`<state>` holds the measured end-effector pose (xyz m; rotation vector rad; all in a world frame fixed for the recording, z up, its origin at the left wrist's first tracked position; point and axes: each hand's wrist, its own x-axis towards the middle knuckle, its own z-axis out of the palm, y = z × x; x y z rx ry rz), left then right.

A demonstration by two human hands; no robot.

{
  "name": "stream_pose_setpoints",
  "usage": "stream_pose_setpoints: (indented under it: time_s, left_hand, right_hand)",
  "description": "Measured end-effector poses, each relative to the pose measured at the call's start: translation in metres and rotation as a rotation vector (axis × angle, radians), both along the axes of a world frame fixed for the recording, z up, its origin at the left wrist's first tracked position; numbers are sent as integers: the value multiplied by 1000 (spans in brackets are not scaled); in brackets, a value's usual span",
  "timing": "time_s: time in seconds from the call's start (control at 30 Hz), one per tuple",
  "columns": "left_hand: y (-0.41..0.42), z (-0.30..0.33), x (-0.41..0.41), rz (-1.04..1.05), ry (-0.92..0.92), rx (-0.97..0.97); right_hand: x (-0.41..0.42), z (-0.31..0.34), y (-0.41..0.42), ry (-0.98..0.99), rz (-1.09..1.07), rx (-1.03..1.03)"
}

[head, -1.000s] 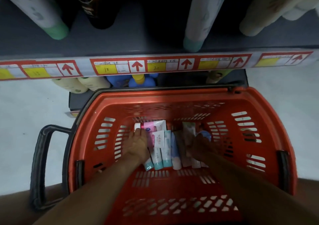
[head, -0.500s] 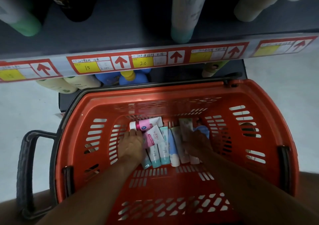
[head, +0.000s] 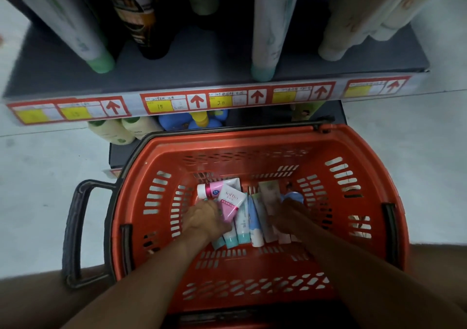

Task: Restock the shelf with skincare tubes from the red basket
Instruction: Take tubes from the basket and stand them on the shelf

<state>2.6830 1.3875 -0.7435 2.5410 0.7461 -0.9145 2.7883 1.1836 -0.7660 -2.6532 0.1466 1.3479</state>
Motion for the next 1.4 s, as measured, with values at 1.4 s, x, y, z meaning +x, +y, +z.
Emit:
stream_pose_setpoints:
  time_s: [1.4]
  left_hand:
    - [-39, 325, 23, 159, -1075, 119]
  right_hand:
    - [8, 320, -13, -1013, -44, 676]
